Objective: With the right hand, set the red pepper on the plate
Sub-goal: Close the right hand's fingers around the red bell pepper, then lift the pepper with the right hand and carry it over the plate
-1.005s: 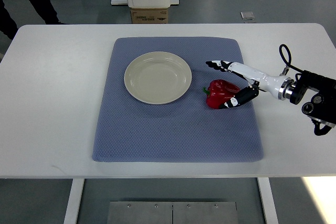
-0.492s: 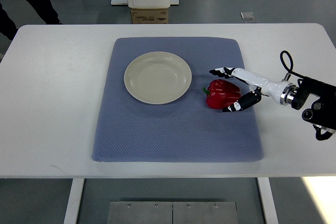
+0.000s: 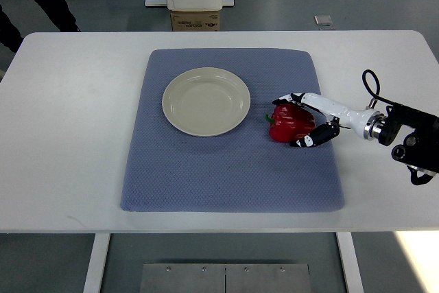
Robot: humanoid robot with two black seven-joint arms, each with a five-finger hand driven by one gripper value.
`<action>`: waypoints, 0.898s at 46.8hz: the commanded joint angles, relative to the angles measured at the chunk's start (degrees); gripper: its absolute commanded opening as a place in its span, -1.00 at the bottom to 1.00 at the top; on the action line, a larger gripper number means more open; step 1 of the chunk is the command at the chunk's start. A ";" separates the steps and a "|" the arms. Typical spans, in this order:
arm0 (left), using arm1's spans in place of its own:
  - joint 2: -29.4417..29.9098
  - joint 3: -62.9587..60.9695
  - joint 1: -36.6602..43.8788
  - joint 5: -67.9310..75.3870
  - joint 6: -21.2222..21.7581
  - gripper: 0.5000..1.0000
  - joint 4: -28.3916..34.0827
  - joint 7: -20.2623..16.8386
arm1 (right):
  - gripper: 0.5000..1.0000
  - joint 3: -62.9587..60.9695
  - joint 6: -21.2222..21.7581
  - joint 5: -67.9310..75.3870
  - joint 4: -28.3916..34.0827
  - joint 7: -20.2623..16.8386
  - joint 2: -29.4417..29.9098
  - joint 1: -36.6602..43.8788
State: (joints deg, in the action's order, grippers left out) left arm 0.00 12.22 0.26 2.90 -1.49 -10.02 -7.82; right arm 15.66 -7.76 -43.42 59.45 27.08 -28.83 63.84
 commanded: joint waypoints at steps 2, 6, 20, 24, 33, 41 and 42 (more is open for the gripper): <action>0.00 0.00 0.00 0.00 0.00 1.00 0.00 0.00 | 0.25 -0.02 0.02 0.00 -0.03 -0.01 0.00 0.06; 0.00 0.00 0.00 0.00 0.00 1.00 0.00 0.00 | 0.12 -0.02 0.02 0.00 -0.12 -0.01 0.00 0.15; 0.00 0.00 0.00 0.00 0.00 1.00 0.00 0.00 | -0.56 -0.37 0.02 0.18 -1.53 -0.09 0.00 0.76; 0.00 0.00 0.00 0.00 0.00 1.00 0.00 0.00 | -0.68 -0.46 0.11 0.44 -1.53 -0.18 0.09 1.73; 0.00 0.00 0.00 0.00 0.00 1.00 0.00 0.00 | -0.84 -1.95 0.11 0.88 -1.61 -0.53 0.88 3.40; 0.00 0.00 0.00 0.00 0.00 1.00 0.00 0.00 | -1.00 -3.36 0.11 0.88 -1.62 -1.23 1.50 4.28; 0.00 0.00 0.00 0.00 0.00 1.00 0.00 0.00 | -1.00 -3.45 0.11 0.88 -1.62 -1.41 1.58 4.28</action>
State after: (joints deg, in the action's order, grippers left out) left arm 0.00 12.22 0.26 2.90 -1.49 -10.01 -7.82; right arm 12.48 -7.64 -42.54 57.83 26.23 -27.37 68.04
